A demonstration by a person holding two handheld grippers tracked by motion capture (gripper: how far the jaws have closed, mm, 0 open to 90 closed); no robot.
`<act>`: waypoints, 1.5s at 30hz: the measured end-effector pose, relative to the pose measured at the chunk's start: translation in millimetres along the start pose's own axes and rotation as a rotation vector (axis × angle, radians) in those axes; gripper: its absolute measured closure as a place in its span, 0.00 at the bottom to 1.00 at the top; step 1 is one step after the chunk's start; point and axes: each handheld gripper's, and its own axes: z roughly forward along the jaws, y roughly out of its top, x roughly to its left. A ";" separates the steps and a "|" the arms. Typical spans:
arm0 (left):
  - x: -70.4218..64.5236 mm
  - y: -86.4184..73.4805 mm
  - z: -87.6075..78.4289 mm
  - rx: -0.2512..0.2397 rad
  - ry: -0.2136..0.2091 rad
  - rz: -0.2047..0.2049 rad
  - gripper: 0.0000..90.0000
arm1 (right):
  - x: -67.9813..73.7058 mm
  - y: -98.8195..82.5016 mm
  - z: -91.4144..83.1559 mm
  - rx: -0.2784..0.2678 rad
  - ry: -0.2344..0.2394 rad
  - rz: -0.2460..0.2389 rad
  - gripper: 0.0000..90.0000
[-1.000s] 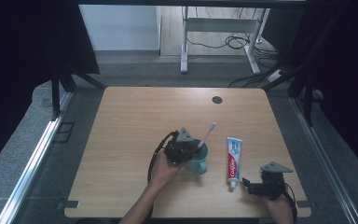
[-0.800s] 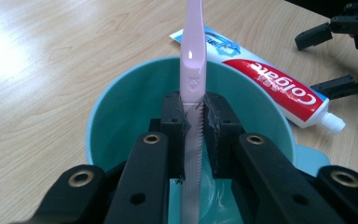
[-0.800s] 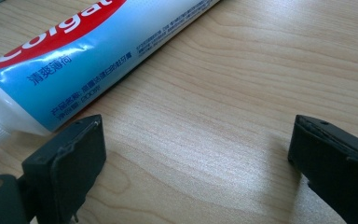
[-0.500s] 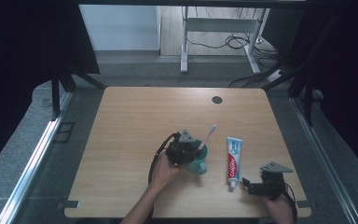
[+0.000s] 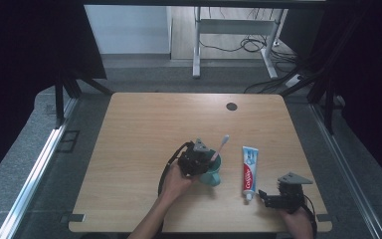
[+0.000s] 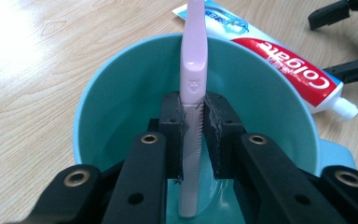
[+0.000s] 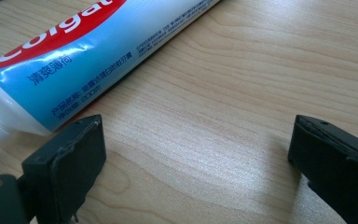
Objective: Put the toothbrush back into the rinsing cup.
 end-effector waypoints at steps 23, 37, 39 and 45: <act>-5.6 5.1 2.7 0.054 0.040 0.054 0.70 | 0.0 0.0 0.0 0.000 0.000 0.001 0.04; -8.7 7.2 1.0 0.040 0.069 0.070 0.54 | 0.0 0.0 0.0 0.000 0.000 0.001 0.04; -9.1 8.3 -0.4 0.041 0.072 0.074 0.52 | 0.0 0.0 0.0 -0.001 0.000 0.001 0.04; -8.8 10.8 -5.3 0.026 0.076 0.073 0.54 | 0.1 0.0 0.0 -0.001 0.000 0.001 0.04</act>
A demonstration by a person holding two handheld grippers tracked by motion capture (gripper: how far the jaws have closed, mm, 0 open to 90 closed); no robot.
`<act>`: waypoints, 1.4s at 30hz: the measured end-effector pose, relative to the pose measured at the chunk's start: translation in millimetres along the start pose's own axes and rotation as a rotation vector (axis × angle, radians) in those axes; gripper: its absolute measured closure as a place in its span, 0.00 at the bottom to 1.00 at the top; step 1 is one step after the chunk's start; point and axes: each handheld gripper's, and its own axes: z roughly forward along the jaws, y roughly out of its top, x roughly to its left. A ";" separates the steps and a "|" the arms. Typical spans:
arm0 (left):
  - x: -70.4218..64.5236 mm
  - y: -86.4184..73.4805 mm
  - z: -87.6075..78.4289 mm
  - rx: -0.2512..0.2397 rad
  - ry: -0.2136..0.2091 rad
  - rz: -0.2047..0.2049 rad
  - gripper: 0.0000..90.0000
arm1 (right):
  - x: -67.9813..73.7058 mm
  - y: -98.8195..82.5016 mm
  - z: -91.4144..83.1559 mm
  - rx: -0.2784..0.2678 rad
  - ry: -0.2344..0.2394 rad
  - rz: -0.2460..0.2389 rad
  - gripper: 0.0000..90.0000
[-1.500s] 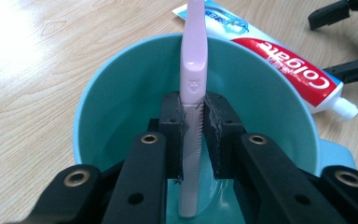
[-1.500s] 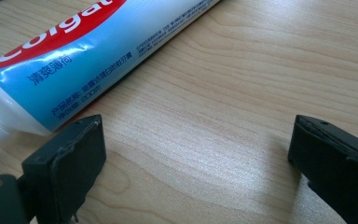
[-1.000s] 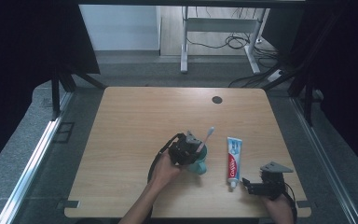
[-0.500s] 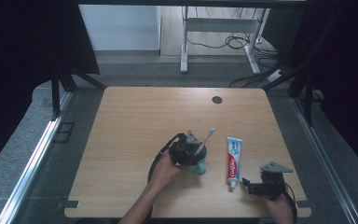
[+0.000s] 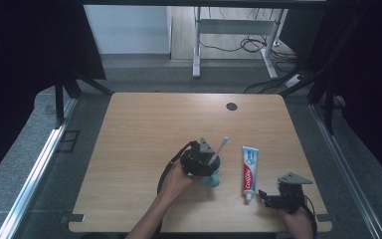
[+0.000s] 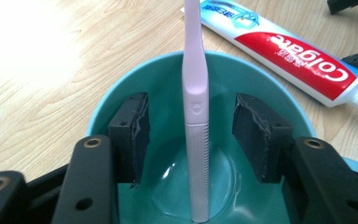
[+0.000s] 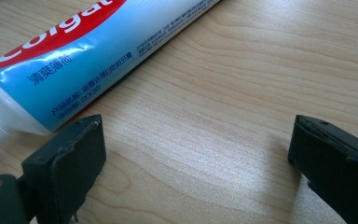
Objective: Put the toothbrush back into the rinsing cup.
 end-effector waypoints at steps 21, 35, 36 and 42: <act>7.4 9.5 -29.2 -0.060 0.026 -0.008 0.58 | 0.0 0.0 -0.1 0.001 0.000 0.000 0.04; 17.3 2.5 -48.1 -0.060 0.042 -0.034 0.39 | 0.0 0.0 -0.1 0.001 0.000 -0.001 0.04; 17.6 1.3 -49.1 -0.061 0.041 -0.042 0.38 | 0.0 0.0 -0.1 0.001 0.000 -0.001 0.04; 21.6 -5.0 -56.5 -0.061 0.042 -0.053 0.30 | 0.0 0.0 -0.1 0.001 0.000 -0.001 0.04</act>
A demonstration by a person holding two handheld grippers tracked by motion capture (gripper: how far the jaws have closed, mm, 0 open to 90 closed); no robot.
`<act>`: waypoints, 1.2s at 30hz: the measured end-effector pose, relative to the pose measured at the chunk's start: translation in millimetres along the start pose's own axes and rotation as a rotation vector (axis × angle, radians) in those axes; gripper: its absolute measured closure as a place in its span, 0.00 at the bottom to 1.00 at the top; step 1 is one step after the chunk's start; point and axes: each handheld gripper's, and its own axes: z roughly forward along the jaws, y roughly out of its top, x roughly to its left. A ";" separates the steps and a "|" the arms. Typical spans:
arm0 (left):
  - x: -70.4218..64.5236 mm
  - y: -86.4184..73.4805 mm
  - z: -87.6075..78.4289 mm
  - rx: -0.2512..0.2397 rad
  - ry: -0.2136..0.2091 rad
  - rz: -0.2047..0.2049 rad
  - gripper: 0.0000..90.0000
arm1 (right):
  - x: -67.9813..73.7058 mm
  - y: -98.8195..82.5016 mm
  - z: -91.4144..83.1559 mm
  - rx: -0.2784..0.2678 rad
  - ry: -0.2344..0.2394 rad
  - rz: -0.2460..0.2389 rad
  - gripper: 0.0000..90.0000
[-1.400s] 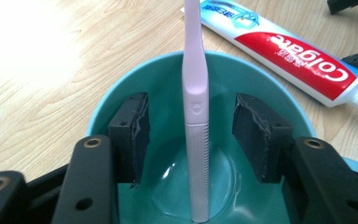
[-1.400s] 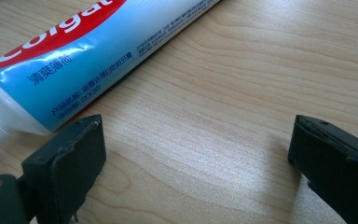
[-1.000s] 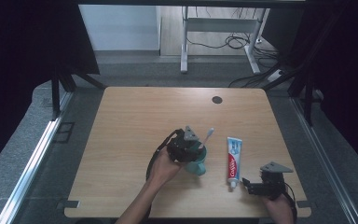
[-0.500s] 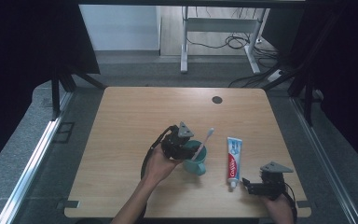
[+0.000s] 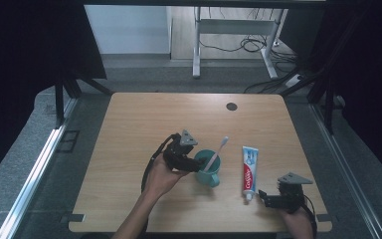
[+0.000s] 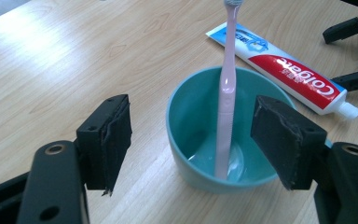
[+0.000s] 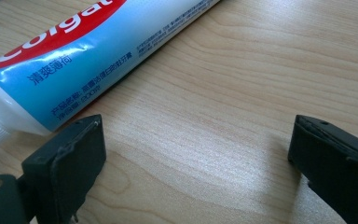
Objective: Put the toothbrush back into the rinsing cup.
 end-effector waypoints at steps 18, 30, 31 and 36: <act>10.8 -22.4 -22.5 -0.006 0.012 -0.038 0.16 | 0.1 0.0 0.1 -0.001 0.000 0.000 0.04; 14.3 -44.6 -30.1 -0.016 0.034 -0.059 0.09 | 0.2 0.0 0.0 0.000 0.001 0.002 0.04; 14.3 -46.1 -30.2 -0.016 0.038 -0.060 0.08 | 0.1 0.0 0.0 0.000 0.000 0.001 0.04; 13.7 -55.1 -30.8 -0.013 0.049 -0.058 0.04 | 0.2 0.0 0.0 0.000 0.000 0.002 0.04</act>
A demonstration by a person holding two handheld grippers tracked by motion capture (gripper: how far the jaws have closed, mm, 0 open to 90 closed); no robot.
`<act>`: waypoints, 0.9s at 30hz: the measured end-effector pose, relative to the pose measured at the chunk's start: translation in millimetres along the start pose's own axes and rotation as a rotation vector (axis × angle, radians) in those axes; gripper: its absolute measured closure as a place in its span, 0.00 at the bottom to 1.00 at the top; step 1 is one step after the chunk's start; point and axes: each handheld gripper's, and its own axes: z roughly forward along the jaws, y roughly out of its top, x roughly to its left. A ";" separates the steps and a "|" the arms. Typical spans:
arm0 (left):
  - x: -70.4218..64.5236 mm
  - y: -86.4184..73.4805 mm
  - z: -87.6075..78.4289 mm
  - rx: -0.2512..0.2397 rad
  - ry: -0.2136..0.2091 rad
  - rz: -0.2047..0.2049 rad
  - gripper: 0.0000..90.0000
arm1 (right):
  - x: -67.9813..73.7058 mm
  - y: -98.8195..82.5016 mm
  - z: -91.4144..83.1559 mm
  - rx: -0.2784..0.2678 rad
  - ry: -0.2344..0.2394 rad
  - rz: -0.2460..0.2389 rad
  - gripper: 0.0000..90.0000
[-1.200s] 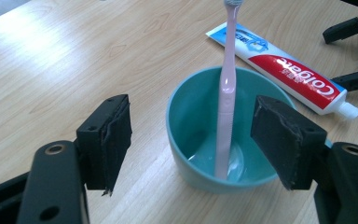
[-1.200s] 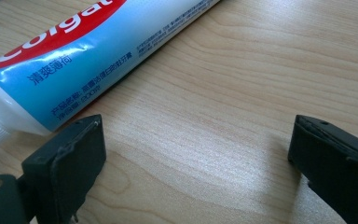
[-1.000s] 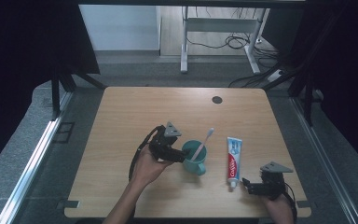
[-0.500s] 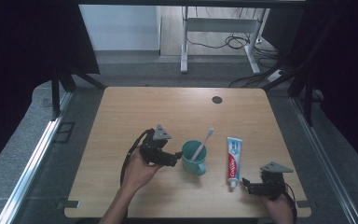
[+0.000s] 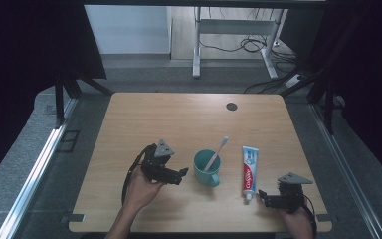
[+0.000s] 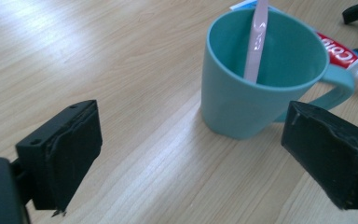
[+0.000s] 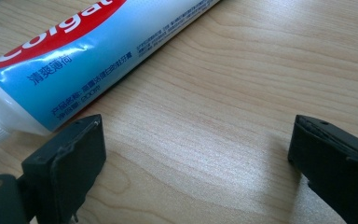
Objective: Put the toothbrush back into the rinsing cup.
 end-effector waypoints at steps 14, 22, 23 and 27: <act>8.1 -38.8 -6.5 -0.020 0.036 -0.032 0.00 | 0.6 -0.3 -0.4 0.001 -0.004 0.005 0.04; 11.3 -63.2 -5.1 -0.023 0.055 -0.042 0.00 | 0.7 -0.4 -0.4 0.001 -0.007 0.004 0.04; 11.2 -66.0 -4.5 -0.022 0.059 -0.043 0.00 | 0.8 -0.4 -0.4 0.001 -0.007 0.005 0.04; 11.3 -76.8 -1.7 -0.018 0.062 -0.053 0.00 | 0.8 -0.4 -0.5 0.001 -0.008 0.005 0.04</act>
